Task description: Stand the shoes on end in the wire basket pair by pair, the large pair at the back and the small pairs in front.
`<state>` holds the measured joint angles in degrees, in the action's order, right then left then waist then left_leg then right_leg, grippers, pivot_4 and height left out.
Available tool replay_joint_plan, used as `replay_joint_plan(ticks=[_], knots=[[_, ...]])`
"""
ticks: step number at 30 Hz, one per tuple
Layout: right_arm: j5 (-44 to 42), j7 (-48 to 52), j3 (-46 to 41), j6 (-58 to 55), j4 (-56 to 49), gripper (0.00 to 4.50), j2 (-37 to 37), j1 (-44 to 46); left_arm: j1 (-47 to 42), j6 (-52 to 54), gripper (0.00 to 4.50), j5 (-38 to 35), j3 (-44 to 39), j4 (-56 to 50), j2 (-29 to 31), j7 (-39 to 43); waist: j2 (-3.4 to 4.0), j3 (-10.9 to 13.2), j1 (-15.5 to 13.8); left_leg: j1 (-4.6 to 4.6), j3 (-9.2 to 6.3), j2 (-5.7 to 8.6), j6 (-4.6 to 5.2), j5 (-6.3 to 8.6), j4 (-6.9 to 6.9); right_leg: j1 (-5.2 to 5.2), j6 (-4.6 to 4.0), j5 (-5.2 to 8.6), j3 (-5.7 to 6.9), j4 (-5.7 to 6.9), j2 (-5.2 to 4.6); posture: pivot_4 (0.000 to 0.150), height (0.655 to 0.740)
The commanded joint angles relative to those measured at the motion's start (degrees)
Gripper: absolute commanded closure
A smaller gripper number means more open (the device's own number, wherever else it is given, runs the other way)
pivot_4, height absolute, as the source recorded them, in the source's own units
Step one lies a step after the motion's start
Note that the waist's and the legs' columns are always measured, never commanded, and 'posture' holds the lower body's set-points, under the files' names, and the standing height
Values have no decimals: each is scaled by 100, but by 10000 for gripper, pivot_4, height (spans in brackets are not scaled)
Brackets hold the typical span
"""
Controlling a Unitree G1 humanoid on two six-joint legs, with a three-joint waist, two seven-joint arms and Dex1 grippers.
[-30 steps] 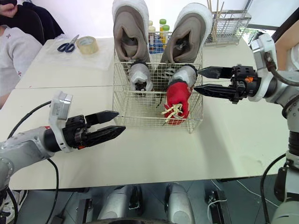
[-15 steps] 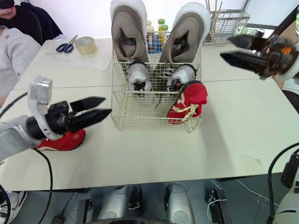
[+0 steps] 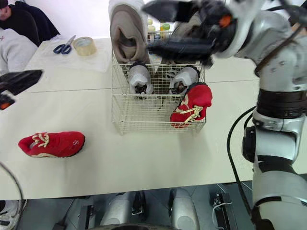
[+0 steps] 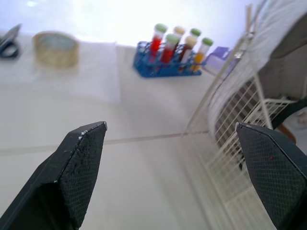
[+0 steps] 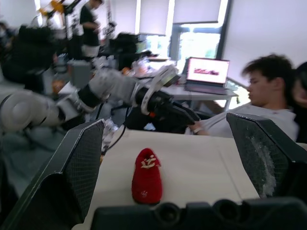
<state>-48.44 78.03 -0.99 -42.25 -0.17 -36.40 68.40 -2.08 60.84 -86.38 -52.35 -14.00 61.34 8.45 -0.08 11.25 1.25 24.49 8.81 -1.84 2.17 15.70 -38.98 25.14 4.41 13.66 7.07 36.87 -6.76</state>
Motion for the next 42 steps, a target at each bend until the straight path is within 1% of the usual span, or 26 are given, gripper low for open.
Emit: replay_joint_plan(ticks=[1, 4, 6, 7, 8, 9, 11, 13, 15, 17, 20, 21, 22, 29, 35, 36, 38, 39, 40, 42], knots=[[41, 890, 256, 423, -441, 1008, -20, -82, 1233, 573, 246, -442, -1457, -454, -432, -256, -6, 1, -25, -2, 1, 1, 0, 1, -1, -1, 0, 0, -3, 1, -2, 1500, 7400], [183, 1301, 452, 705, -416, 1008, 38, -162, 2607, 609, 246, -921, -2213, -1004, -1138, -728, -26, -7, -20, -7, -2, 2, -1, 5, -4, -8, 0, 0, -13, 1, -15, 1500, 7400], [180, 1382, 483, 789, -229, 1008, 183, -89, 3663, 366, 246, -1769, -2646, -1335, -1734, -963, -57, -10, -9, -5, -9, -1, -20, 15, -5, -2, -5, -1, -12, 4, -20, 1500, 7400], [101, 1412, 526, 857, -76, 1008, 215, -67, 4326, 154, 246, -2219, -2660, -1585, -2118, -1106, -67, -12, -4, -6, -12, 0, -22, 16, -5, 1, -9, -2, -11, 7, -24, 1500, 7400], [51, 1438, 579, 965, 54, 1008, 232, -54, 4886, -33, 246, -2499, -2580, -1833, -2420, -1141, -74, -15, 14, -6, -17, -1, -25, 17, -4, 22, -30, 3, -10, 4, -28, 1500, 7400], [-8, 1447, 643, 1054, 166, 1008, 251, -42, 5269, -374, 246, -2625, -2422, -2222, -2745, -1211, -72, -16, 16, -8, -19, -1, -30, 21, -2, 23, -39, 1, -10, -7, -31, 1500, 7400], [-81, 1447, 802, 1211, 289, 1008, 263, -26, 5733, -1050, 246, -2662, -2050, -2774, -3099, -1303, -69, -17, -24, -10, -19, 2, -29, 23, 1, 20, -60, 2, -10, -26, -37, 1500, 7400], [-166, 1447, 964, 1357, 320, 1008, 220, -47, 5955, -1662, 246, -2662, -1640, -3084, -3228, -1533, -58, -20, -79, -8, -19, 2, -14, 31, 5, 17, -69, 0, -8, -41, -38, 1500, 7400], [-282, 1447, 1104, 1441, 298, 1008, 149, -89, 6026, -2200, 246, -2662, -1200, -3276, -3270, -1833, -53, -21, -56, -4, -19, 1, 2, 40, 15, 17, -81, -6, -5, -54, -38, 1500, 7400], [-357, 1447, 1232, 1505, 224, 1008, 44, -158, 6010, -2553, 246, -2662, -875, -3374, -3190, -2126, -53, -22, -7, -2, -18, 0, 7, 43, 17, 18, -84, -9, -7, -61, -35, 1500, 7400], [-376, 1447, 1273, 1397, -49, 1008, -159, -400, 5146, -3107, 246, -2589, -49, -2924, -2972, -3259, -33, -32, -12, -1, -12, 1, 19, 49, 19, 18, -83, -10, -7, -69, -34, 1500, 7400], [-362, 1447, 1259, 1366, -95, 1008, -185, -443, 4939, -3217, 246, -2566, 115, -2806, -2925, -3484, -31, -33, -17, -1, -11, 2, -3, 36, 21, 17, -82, -10, -7, -70, -34, 1500, 7400], [-363, 1447, 1202, 1290, -148, 1008, -197, -480, 4744, -3290, 246, -2525, 256, -2691, -2911, -3608, -34, -35, -11, 0, -11, 1, -5, 35, 21, 16, -82, -10, -6, -70, -33, 1500, 7400], [-194, 1228, 883, 889, -487, 1008, -208, -700, 3906, -3393, 246, -2158, 1039, -2109, -2908, -3939, -37, -37, 74, 1, -3, 1, 3, 38, 14, -15, -81, -12, -6, -75, -32, 1500, 7400], [-90, 1027, 766, 755, -659, 1008, -154, -836, 3173, -3450, 246, -1988, 1356, -1638, -2886, -4185, -39, -38, 80, 0, -4, 0, 3, 38, 9, -16, -80, -12, -5, -72, -32, 1500, 7400], [-68, 995, 746, 745, -678, 338, -154, -864, 3028, -3443, 2553, -1925, 1422, -1550, -2864, -4231, -39, -38, 81, 0, -4, 0, 2, 38, 9, -17, -80, -13, -5, -73, -32, 1500, 7400], [-41, 969, 710, 733, -687, 0, -153, -892, 2843, -3387, 8995, -1849, 1515, -1467, -2841, -4258, -39, -38, 82, 0, -4, 0, 2, 38, 9, -18, -79, -13, -5, -72, -32, 1500, 7400], [-42, 968, 691, 717, -700, 0, -157, -898, 2802, -3350, 13111, -1804, 1541, -1470, -2836, -4235, -39, -38, 85, 0, -4, 0, 2, 38, 9, -18, -79, -13, -5, -72, -32, 1500, 7400], [-49, 976, 665, 696, -712, 0, -168, -904, 2770, -3338, 18943, -1795, 1561, -1486, -2852, -4240, -39, -38, 92, 0, -4, 0, 3, 38, 8, -20, -79, -13, -5, -72, -32, 1500, 7400], [-36, 1000, 632, 678, -707, 0, -190, -909, 2752, -3334, 28357, -1751, 1553, -1537, -2872, -4240, -39, -38, 101, 0, -4, 0, 3, 38, 8, -20, -78, -13, -5, -73, -31, 1500, 7400]])
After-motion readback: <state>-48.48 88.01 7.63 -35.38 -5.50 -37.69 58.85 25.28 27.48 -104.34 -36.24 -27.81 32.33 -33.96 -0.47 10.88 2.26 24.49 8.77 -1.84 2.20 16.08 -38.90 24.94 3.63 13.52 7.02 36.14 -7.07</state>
